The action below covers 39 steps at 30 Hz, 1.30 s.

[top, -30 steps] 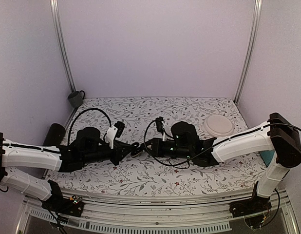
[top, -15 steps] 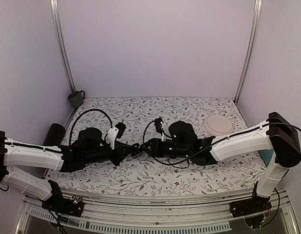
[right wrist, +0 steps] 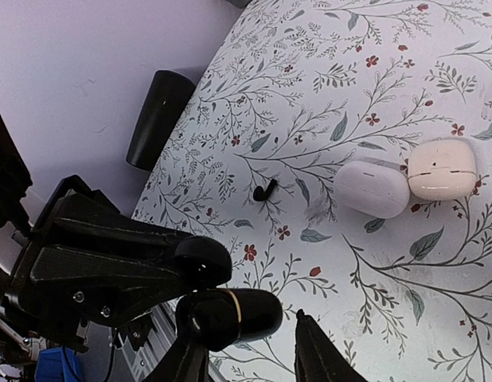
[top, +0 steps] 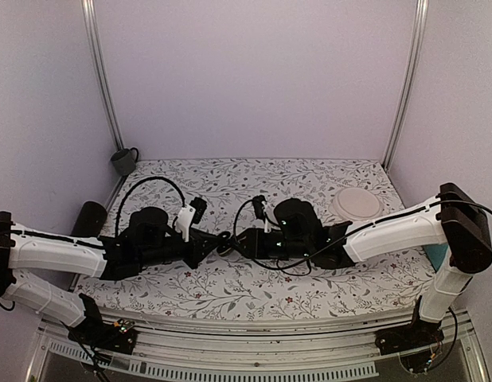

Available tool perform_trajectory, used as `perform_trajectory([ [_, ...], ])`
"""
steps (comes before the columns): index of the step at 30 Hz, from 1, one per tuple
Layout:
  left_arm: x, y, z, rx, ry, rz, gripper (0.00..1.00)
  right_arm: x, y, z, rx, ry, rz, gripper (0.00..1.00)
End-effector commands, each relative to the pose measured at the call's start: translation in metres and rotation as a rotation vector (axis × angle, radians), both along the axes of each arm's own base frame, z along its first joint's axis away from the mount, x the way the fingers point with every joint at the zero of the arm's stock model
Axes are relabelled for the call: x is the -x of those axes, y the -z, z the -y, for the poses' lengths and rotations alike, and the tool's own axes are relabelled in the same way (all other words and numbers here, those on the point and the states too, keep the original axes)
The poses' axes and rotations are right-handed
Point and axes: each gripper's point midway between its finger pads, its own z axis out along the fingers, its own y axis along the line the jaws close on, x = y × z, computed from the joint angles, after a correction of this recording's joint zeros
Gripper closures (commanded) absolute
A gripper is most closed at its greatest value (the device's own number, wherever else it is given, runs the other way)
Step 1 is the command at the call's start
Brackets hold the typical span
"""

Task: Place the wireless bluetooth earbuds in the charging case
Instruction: Insert the right earbud into the right side groove of the charging case, then adjust the right earbud in the right side groove of the charging case.

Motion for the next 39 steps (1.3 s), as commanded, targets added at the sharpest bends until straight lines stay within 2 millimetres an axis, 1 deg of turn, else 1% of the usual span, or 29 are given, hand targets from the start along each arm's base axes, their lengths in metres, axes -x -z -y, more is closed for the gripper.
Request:
perform_trajectory([
  [1, -0.008, -0.029, 0.01, 0.078, -0.004, 0.052, 1.0, 0.002, -0.012, 0.007, -0.002, 0.01, 0.003, 0.6],
  [8, -0.007, -0.026, 0.009, 0.071, -0.001, 0.049, 1.0, 0.002, -0.031, 0.013, -0.035, 0.019, 0.022, 0.53],
  [12, -0.006, -0.026, 0.009, 0.071, 0.005, 0.05, 1.0, 0.0, -0.037, 0.02, -0.034, 0.034, 0.031, 0.53],
  [15, -0.005, -0.027, 0.01, 0.069, 0.014, 0.057, 1.0, -0.003, -0.041, 0.029, -0.032, 0.061, 0.035, 0.56],
  [18, -0.003, -0.027, 0.01, 0.063, 0.02, 0.066, 1.0, -0.008, -0.041, 0.037, -0.019, 0.1, 0.036, 0.64],
  [21, -0.002, -0.029, 0.011, 0.063, 0.029, 0.078, 1.0, -0.011, -0.039, 0.04, -0.002, 0.115, 0.033, 0.7],
  [24, 0.001, -0.031, 0.014, 0.062, 0.04, 0.091, 1.0, -0.013, -0.03, 0.037, 0.036, 0.113, 0.021, 0.75],
  [28, 0.002, -0.033, 0.016, 0.059, 0.045, 0.102, 1.0, -0.015, -0.024, 0.031, 0.059, 0.099, 0.02, 0.76],
  [35, 0.004, -0.034, 0.02, 0.05, 0.057, 0.115, 1.0, -0.02, -0.025, 0.023, 0.065, 0.105, 0.027, 0.76],
  [39, 0.004, -0.035, 0.02, 0.043, 0.056, 0.122, 1.0, -0.017, -0.022, 0.019, 0.071, 0.096, 0.026, 0.76],
])
